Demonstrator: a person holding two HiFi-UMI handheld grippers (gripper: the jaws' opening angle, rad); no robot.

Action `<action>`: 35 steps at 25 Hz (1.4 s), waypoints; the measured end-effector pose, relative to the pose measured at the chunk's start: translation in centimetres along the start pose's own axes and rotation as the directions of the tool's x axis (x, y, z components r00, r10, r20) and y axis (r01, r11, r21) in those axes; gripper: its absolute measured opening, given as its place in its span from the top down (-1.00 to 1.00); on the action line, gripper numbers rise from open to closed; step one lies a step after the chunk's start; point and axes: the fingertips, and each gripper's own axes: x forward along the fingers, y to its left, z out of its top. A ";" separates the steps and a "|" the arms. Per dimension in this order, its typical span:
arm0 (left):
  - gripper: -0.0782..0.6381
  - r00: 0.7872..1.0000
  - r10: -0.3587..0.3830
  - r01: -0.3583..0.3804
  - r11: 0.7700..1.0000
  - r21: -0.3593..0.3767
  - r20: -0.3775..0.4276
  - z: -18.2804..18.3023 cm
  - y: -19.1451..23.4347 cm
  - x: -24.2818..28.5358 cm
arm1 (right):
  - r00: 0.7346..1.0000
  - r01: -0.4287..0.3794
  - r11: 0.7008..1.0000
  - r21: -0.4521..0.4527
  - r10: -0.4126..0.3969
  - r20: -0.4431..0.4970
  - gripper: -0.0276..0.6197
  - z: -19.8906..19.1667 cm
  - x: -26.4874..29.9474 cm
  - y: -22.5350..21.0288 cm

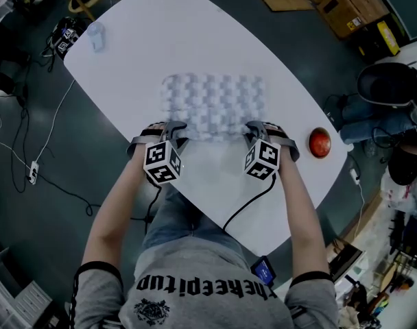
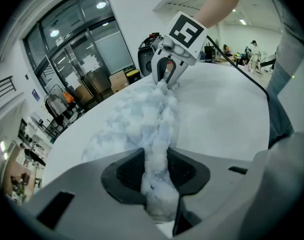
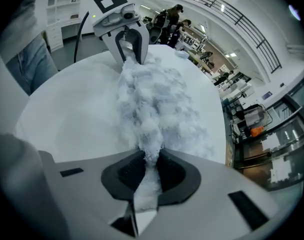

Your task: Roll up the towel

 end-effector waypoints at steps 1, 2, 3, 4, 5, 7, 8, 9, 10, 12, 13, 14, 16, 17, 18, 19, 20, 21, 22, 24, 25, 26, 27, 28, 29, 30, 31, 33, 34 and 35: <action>0.44 1.000 -0.007 0.007 1.000 -0.013 -0.005 0.0 0.0 -0.1 | 1.000 -0.008 1.000 0.007 0.008 0.001 0.75 0.1 -0.1 0.0; 0.47 1.000 -0.013 0.012 1.000 -0.026 -0.010 0.0 0.0 -0.2 | 1.000 -0.012 1.000 0.008 0.012 0.003 0.75 0.1 -0.3 0.1; 0.49 1.000 -0.018 0.017 0.999 -0.039 -0.015 0.0 -0.1 -0.3 | 1.000 -0.015 1.000 0.006 0.015 0.005 0.75 0.2 -0.4 0.2; 0.51 1.000 -0.023 0.022 0.999 -0.048 -0.020 0.0 -0.3 -0.5 | 1.000 -0.017 1.000 0.005 0.017 0.006 0.76 0.2 -0.6 0.4; 0.52 0.999 -0.029 0.028 0.998 -0.054 -0.026 -0.1 -0.5 -0.7 | 1.000 -0.020 1.000 0.006 0.020 0.008 0.76 0.2 -0.8 0.6; 0.52 0.998 -0.042 0.040 0.997 -0.064 -0.035 -0.2 -1.2 -1.1 | 0.999 -0.030 0.999 0.011 0.030 0.016 0.76 0.3 -1.2 1.3; 0.53 0.998 -0.050 0.047 0.996 -0.071 -0.038 -0.2 -1.6 -1.3 | 0.999 -0.038 0.999 0.013 0.037 0.021 0.76 0.4 -1.5 1.7; 0.53 0.997 -0.059 0.055 0.995 -0.079 -0.040 -0.3 -2.0 -1.5 | 0.999 -0.046 0.999 0.015 0.045 0.027 0.76 0.4 -1.8 2.2; 0.53 0.997 -0.069 0.065 0.994 -0.087 -0.042 -0.3 -2.5 -1.7 | 0.998 -0.054 0.998 0.016 0.054 0.032 0.76 0.3 -2.1 2.6; 0.53 0.995 -0.093 0.088 0.991 -0.101 -0.042 -0.3 -3.6 -2.2 | 0.997 -0.073 0.997 0.018 0.072 0.042 0.76 0.3 -2.7 3.6; 0.53 0.993 -0.106 0.101 0.989 -0.107 -0.043 -0.4 -4.1 -2.5 | 0.996 -0.082 0.996 0.018 0.081 0.048 0.76 0.4 -2.9 4.2; 0.53 0.992 -0.119 0.114 0.987 -0.112 -0.044 -0.5 -4.6 -2.8 | 0.994 -0.091 0.996 0.018 0.090 0.053 0.76 0.5 -3.2 4.7; 0.54 0.988 -0.146 0.139 0.983 -0.120 -0.050 -0.6 -5.8 -3.4 | 0.992 -0.111 0.994 0.018 0.109 0.063 0.77 0.5 -3.8 5.9; 0.54 0.986 -0.159 0.151 0.981 -0.122 -0.053 -0.6 -6.4 -3.7 | 0.991 -0.121 0.992 0.020 0.119 0.067 0.77 0.4 -4.2 6.5; 0.54 0.984 -0.171 0.163 0.979 -0.124 -0.057 -0.6 -7.1 -3.9 | 0.989 -0.132 0.991 0.021 0.130 0.072 0.77 0.3 -4.6 7.2; 0.54 0.981 -0.184 0.176 0.976 -0.125 -0.060 -0.6 -7.9 -4.3 | 0.987 -0.144 0.989 0.022 0.142 0.077 0.77 0.2 -5.0 7.9; 0.54 0.978 -0.198 0.189 0.974 -0.128 -0.063 -0.6 -8.6 -4.6 | 0.984 -0.160 0.987 0.023 0.157 0.082 0.76 0.2 -5.3 8.6; 0.54 0.975 -0.213 0.203 0.971 -0.130 -0.066 -0.7 -9.3 -4.9 | 0.981 -0.177 0.984 0.023 0.175 0.088 0.77 0.2 -5.7 9.3; 0.54 0.971 -0.227 0.217 0.967 -0.132 -0.068 -0.8 -10.0 -5.3 | 0.977 -0.196 0.980 0.024 0.193 0.094 0.77 0.3 -6.1 10.0; 0.54 0.965 -0.252 0.242 0.961 -0.134 -0.067 -0.9 -10.9 -5.8 | 0.966 -0.237 0.971 0.029 0.233 0.108 0.76 0.3 -6.8 11.0; 0.54 0.964 -0.260 0.249 0.959 -0.133 -0.066 -0.8 -11.2 -6.1 | 0.960 -0.259 0.965 0.033 0.254 0.114 0.76 0.3 -7.1 11.3; 0.54 0.963 -0.263 0.253 0.959 -0.130 -0.063 -0.8 -11.4 -6.3 | 0.954 -0.280 0.959 0.039 0.274 0.122 0.76 0.4 -7.4 11.5; 0.54 0.963 -0.263 0.254 0.959 -0.126 -0.059 -0.7 -11.4 -6.4 | 0.948 -0.298 0.953 0.048 0.290 0.130 0.76 0.4 -7.7 11.6; 0.54 0.964 -0.260 0.252 0.960 -0.124 -0.054 -0.6 -11.4 -6.6 | 0.944 -0.311 0.949 0.060 0.300 0.137 0.76 0.4 -7.9 11.5; 0.54 0.965 -0.257 0.249 0.960 -0.125 -0.048 -0.5 -11.3 -6.8 | 0.942 -0.317 0.946 0.073 0.305 0.144 0.76 0.4 -8.2 11.4; 0.53 0.967 -0.253 0.246 0.961 -0.129 -0.040 -0.3 -11.1 -6.9 | 0.941 -0.318 0.944 0.085 0.304 0.149 0.76 0.5 -8.3 11.1; 0.53 0.968 -0.250 0.243 0.961 -0.133 -0.032 -0.1 -10.8 -7.0 | 0.942 -0.316 0.944 0.095 0.300 0.153 0.76 0.5 -8.5 10.7; 0.53 0.970 -0.242 0.237 0.962 -0.136 -0.017 0.4 -10.1 -7.2 | 0.945 -0.305 0.946 0.110 0.287 0.157 0.76 0.5 -8.7 9.7; 0.53 0.971 -0.237 0.233 0.963 -0.136 -0.012 0.5 -9.6 -7.3 | 0.947 -0.299 0.947 0.113 0.280 0.158 0.76 0.6 -8.7 9.2; 0.53 0.973 -0.232 0.229 0.964 -0.136 -0.007 0.7 -9.1 -7.3 | 0.949 -0.292 0.949 0.115 0.273 0.158 0.76 0.7 -8.7 8.8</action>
